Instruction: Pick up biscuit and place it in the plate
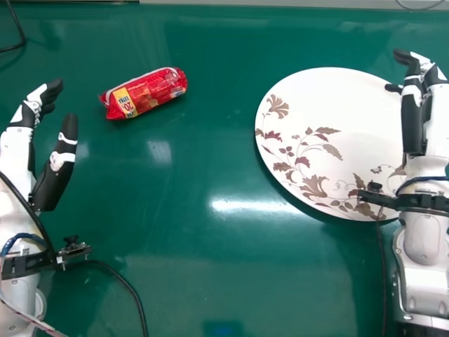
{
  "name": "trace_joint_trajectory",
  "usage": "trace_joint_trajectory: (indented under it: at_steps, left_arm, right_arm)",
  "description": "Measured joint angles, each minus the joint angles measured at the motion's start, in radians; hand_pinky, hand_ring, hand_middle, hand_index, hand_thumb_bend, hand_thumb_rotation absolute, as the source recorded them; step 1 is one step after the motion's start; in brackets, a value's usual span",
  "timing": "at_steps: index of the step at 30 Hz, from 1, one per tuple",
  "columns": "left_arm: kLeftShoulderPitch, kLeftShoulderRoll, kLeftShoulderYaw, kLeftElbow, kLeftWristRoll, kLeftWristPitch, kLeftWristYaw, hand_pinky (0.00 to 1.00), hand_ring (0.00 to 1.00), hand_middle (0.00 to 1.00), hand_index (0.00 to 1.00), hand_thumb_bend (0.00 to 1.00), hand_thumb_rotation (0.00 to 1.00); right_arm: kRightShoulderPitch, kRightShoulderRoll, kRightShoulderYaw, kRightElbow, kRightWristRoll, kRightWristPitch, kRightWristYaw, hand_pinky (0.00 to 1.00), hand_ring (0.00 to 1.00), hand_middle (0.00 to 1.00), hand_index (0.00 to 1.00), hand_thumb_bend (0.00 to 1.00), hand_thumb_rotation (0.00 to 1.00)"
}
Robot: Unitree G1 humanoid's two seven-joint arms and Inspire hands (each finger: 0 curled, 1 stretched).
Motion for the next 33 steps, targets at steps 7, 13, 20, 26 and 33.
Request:
trace_joint_trajectory:
  at_steps: [7, 13, 20, 26, 33]
  left_arm:
    - [-0.001, 0.004, 0.004, -0.001, -0.001, 0.004, 0.0, 0.9, 0.92, 0.9, 0.9, 0.74, 0.23]
    - [-0.003, 0.018, 0.004, -0.003, -0.003, 0.019, -0.026, 0.95, 0.98, 0.96, 0.95, 0.84, 0.29]
    - [-0.018, 0.133, 0.01, -0.048, -0.051, 0.139, -0.197, 0.94, 1.0, 1.0, 1.0, 1.0, 0.31]
    - [-0.119, 0.26, 0.015, -0.01, -0.05, 0.198, -0.296, 0.9, 1.0, 1.0, 1.0, 1.0, 0.37]
    - [-0.275, 0.388, -0.018, 0.117, 0.036, 0.225, -0.345, 0.94, 1.0, 1.0, 1.0, 1.0, 0.49]
  right_arm:
    - [-0.003, 0.001, 0.003, 0.001, -0.003, 0.003, 0.0, 0.71, 0.82, 0.83, 0.78, 0.43, 0.33]
    - [-0.005, 0.0, 0.003, 0.004, -0.003, 0.002, 0.0, 0.69, 0.81, 0.83, 0.77, 0.46, 0.38]
    - [-0.01, -0.003, 0.003, 0.003, -0.021, 0.022, -0.001, 0.73, 0.82, 0.83, 0.77, 0.56, 0.52]
    - [-0.014, -0.002, 0.01, -0.023, -0.034, 0.056, -0.002, 0.73, 0.81, 0.83, 0.76, 0.6, 0.57]
    - [-0.012, -0.002, 0.009, -0.031, -0.028, 0.066, 0.0, 0.74, 0.82, 0.83, 0.77, 0.6, 0.56]
